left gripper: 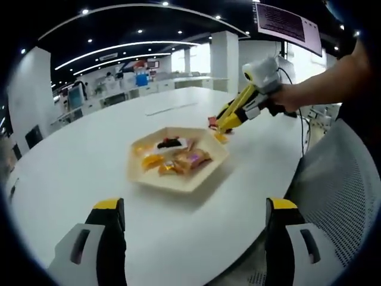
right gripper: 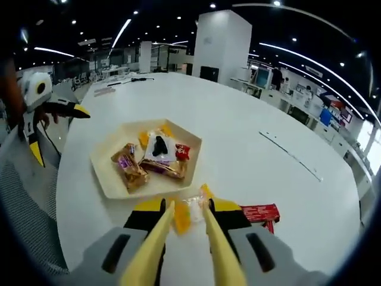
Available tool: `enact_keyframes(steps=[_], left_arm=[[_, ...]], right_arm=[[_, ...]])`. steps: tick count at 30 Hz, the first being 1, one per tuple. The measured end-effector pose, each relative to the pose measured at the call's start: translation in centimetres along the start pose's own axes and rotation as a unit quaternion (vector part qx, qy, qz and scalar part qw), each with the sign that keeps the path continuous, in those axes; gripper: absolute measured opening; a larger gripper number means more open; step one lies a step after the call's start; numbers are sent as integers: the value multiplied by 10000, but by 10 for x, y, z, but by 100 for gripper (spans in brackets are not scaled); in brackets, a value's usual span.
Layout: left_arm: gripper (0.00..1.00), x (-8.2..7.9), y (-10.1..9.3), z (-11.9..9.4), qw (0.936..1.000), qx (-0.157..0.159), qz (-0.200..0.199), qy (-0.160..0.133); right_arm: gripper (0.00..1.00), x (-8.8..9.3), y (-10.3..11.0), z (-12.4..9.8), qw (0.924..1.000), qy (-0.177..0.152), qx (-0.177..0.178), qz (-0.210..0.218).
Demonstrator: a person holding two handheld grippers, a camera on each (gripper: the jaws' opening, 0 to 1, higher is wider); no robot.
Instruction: Place the target food into the container with the food tongs after gripping and lifting it, then release it inside without dropping or visibly crushing the food.
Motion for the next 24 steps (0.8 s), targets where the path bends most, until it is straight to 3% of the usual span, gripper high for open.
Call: enact_keyframes(steps=[4,9,24], left_arm=[[94,-1,-4,1,9999,71,124,-15],[94,-4,1,0,9997,-182,49,-125],[92,-4,-4,-1,9994,90,309,-102]], right_arm=[[28,6,-2,2,10000,17,44,70],[29,6,1,9,9988,80,-34,-491],[29,10,12,12,9972,47,67,-747]])
Point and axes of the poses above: the point that each gripper's makers call its tool centre point, and the gripper's own axes: z roughly forward along the fingers, y roughly to its left, x roughly out of its underside, the point moved 10 cm from there along -z, roughly backward along the fingers, and after that the axes turned 15 degrees about -y, right-handed, at the moved point
